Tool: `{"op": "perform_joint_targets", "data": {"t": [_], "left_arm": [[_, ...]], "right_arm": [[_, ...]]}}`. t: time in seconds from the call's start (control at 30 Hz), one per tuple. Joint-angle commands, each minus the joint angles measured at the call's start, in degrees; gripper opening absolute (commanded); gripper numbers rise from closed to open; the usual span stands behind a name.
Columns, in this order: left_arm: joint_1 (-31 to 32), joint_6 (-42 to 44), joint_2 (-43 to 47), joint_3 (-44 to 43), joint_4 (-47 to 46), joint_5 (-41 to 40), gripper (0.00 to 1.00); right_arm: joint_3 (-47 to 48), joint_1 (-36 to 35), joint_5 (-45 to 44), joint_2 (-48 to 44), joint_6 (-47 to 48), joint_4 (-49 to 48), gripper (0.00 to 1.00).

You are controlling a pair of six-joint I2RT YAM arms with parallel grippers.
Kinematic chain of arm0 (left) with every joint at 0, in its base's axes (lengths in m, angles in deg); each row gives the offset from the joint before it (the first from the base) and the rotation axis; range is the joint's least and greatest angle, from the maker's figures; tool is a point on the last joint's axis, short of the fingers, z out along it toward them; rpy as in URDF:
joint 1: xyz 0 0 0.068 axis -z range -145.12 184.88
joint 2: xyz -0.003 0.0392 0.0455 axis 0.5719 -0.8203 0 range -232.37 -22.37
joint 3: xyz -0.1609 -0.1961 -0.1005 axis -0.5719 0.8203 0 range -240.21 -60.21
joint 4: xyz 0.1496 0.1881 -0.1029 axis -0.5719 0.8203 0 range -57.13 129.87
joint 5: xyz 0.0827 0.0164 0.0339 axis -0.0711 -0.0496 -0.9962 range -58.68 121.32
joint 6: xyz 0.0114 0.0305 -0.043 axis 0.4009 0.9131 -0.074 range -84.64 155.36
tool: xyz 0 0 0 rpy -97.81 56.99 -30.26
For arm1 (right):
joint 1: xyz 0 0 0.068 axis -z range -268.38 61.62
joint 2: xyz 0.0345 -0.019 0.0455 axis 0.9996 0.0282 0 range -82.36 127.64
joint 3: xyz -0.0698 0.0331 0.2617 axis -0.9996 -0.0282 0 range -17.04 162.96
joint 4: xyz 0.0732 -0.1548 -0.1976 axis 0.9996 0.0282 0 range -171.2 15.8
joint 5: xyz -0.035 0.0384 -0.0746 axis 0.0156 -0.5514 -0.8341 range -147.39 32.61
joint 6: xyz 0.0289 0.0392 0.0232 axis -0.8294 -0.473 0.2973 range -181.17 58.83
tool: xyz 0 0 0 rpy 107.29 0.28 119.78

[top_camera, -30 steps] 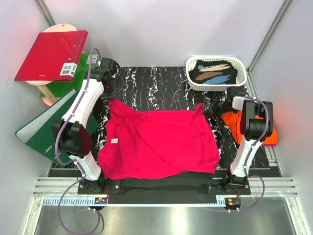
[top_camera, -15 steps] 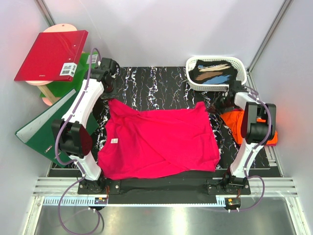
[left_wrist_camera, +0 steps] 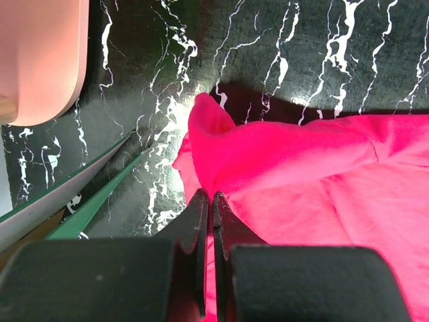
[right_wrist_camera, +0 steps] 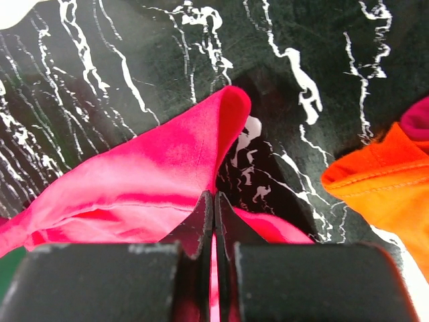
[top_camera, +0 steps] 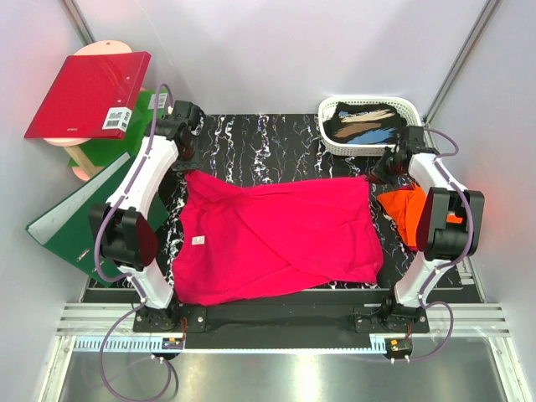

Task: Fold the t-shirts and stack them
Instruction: Flatten out the tshirt

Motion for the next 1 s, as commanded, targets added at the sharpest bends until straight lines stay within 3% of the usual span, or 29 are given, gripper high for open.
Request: {"op": "perform_joint_targets", "data": {"t": [0.0,0.17,0.37,0.57,0.7,0.97], "left_arm": [[-0.3,0.7,3.2,-0.7,-2.0,-1.9,0.0],[-0.3,0.7,3.8,-2.1,-1.6,-3.8,0.0],[-0.3,-3.2,9.1,-8.3,-1.6,-8.9,0.0],[-0.3,-8.1,19.2,-10.8,-6.6,-13.0,0.0],[-0.3,-7.2,25.4,-15.9,-8.4,-14.7,0.0],[-0.3,-3.4,39.0,-14.6,-9.7,-12.1,0.0]], "right_arm": [[-0.1,0.0,-4.4,-4.2,1.8,-0.3,0.01],[0.4,0.0,-6.0,-5.2,3.6,-0.3,0.0],[4.1,0.0,-1.6,-10.2,3.3,-0.1,0.0],[9.7,0.0,0.9,-18.8,-0.1,-2.1,0.0],[15.4,0.0,3.4,-24.5,-1.2,-2.7,0.0],[17.2,0.0,4.4,-39.8,-1.9,-2.2,0.0]]}}
